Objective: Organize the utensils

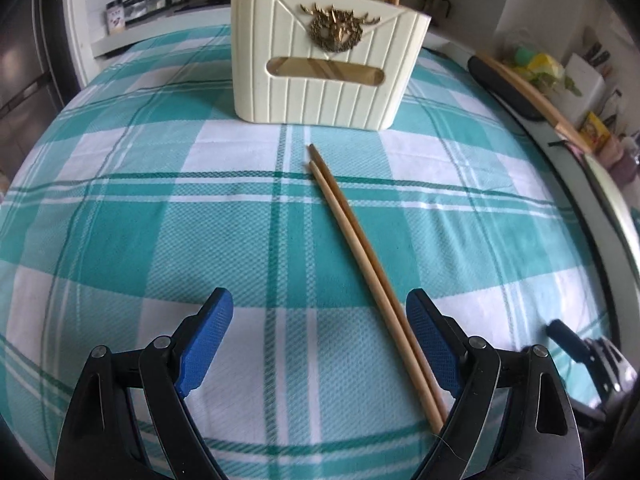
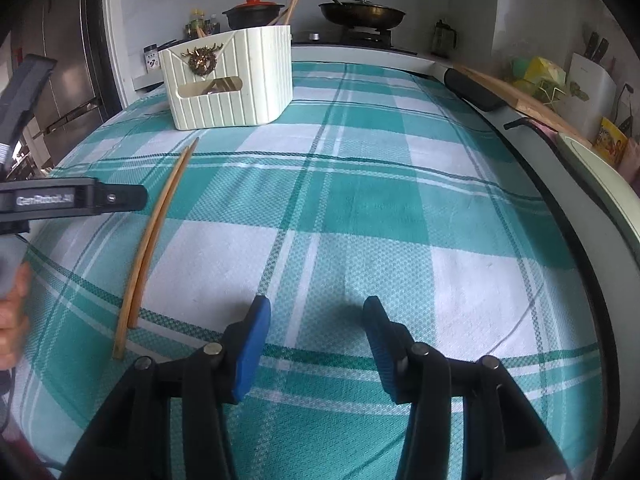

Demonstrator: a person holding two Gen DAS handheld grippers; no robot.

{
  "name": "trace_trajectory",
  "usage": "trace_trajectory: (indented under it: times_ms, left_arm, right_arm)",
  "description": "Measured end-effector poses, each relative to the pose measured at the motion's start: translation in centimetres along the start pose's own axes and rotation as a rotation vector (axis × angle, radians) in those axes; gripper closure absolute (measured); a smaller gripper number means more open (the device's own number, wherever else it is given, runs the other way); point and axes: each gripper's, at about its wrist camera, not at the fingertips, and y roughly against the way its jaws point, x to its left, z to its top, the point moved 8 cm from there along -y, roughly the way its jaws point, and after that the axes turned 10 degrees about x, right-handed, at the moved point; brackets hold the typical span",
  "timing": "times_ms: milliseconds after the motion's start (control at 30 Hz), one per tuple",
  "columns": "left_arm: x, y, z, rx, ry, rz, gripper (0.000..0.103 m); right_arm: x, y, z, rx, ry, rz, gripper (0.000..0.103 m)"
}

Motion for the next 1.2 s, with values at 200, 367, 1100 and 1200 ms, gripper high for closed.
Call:
trace_trajectory:
  times_ms: [200, 367, 1100, 1200]
  left_arm:
    - [0.2, -1.1, -0.1, -0.001, -0.004, 0.070, 0.010]
    - [1.1, -1.2, -0.2, -0.003, 0.033, 0.097, 0.006]
    - [2.1, 0.8, -2.1, -0.009, -0.159, 0.045, 0.098]
    - [3.5, 1.2, -2.7, 0.002, -0.169, 0.037, 0.098]
  right_arm:
    - [-0.1, 0.0, 0.0, 0.000, 0.000, 0.001, 0.054]
    - [-0.1, 0.0, 0.0, -0.001, -0.003, 0.004, 0.054]
    - [-0.1, 0.3, 0.1, -0.002, -0.022, 0.024, 0.054]
    - [0.9, 0.7, 0.6, 0.008, -0.049, 0.106, 0.054]
